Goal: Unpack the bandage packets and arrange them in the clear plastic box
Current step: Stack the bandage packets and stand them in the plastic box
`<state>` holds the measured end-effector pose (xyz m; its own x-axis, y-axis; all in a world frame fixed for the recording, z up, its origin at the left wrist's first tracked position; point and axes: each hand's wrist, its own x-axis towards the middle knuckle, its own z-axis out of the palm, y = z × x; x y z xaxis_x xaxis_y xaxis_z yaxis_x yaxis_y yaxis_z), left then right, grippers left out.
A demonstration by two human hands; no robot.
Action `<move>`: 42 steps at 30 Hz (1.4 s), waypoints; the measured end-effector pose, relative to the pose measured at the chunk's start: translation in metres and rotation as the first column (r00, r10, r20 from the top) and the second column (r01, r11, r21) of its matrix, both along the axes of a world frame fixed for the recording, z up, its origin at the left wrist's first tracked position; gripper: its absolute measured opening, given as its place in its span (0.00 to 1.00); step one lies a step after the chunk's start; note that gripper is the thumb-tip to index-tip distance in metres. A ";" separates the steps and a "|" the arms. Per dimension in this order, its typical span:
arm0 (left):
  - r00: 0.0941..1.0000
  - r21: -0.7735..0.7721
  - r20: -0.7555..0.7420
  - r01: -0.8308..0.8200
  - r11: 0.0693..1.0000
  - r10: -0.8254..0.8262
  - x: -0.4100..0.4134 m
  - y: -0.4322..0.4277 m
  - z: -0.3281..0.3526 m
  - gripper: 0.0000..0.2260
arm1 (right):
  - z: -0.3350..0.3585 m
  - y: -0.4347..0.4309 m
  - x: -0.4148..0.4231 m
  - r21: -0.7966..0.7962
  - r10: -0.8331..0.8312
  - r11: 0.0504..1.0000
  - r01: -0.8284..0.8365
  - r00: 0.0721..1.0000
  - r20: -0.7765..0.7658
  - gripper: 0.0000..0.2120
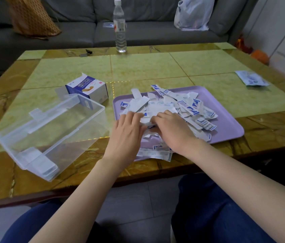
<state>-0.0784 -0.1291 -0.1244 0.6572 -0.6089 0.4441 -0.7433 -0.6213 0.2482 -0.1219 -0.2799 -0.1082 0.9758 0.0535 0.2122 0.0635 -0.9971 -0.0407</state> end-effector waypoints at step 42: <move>0.990 0.349 -0.123 -0.026 0.937 0.073 0.006 0.002 -0.023 0.09 | -0.031 0.022 0.009 0.462 -0.053 0.881 0.106 0.991 -0.125 0.14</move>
